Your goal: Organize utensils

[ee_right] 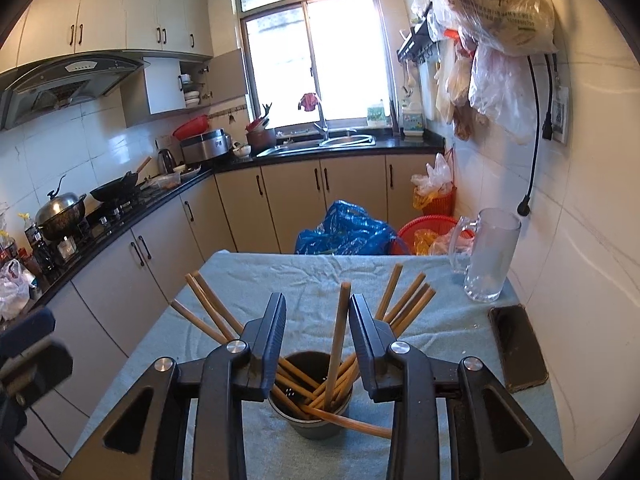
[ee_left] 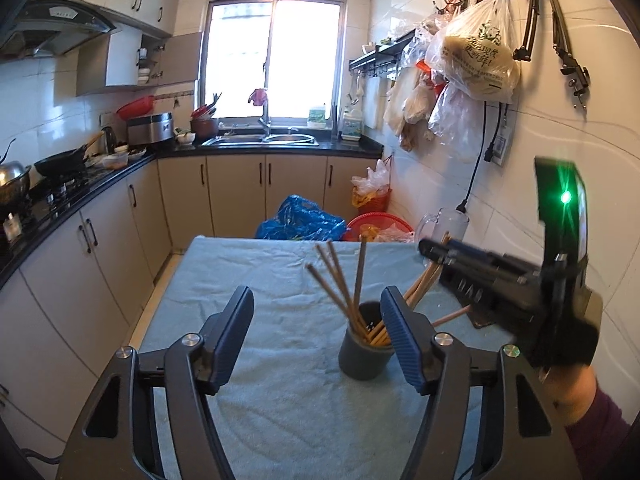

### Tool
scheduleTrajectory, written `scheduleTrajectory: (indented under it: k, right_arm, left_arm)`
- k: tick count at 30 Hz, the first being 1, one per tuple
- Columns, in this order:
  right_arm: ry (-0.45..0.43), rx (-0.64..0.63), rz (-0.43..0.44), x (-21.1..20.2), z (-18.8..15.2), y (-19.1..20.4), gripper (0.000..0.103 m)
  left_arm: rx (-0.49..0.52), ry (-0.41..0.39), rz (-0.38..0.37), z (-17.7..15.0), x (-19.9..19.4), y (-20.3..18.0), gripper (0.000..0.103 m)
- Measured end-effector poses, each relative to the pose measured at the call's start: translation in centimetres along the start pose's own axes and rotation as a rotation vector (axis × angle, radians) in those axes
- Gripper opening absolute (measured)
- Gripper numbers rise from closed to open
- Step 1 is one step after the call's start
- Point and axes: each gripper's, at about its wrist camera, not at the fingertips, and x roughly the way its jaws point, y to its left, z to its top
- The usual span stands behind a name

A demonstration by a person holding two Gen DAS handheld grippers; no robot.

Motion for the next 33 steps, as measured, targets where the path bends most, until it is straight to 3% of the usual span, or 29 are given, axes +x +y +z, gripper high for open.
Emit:
scheduleTrajectory:
  k: [8, 21, 28, 33]
  right_arm:
    - [-0.077, -0.011, -0.023, -3.2, 1.3, 0.6, 0.043]
    - [-0.234, -0.094, -0.035, -11.9, 1.8, 4.2, 0.060]
    - [-0.226, -0.105, -0.028, -15.3, -1.0, 5.3, 0.066]
    - [-0.166, -0.094, -0.066, -15.8, -4.8, 4.9, 0.067]
  left_arm:
    - [-0.017, 0.010, 0.034, -1.7, -2.0, 1.3, 0.073]
    - [-0.030, -0.013, 0.114, -4.7, -5.7, 2.3, 0.083]
    - [-0.010, -0.108, 0.199, -6.4, -9.0, 2.0, 0.101]
    - [0.004, -0.165, 0.250, -7.7, -11.0, 1.6, 0.103]
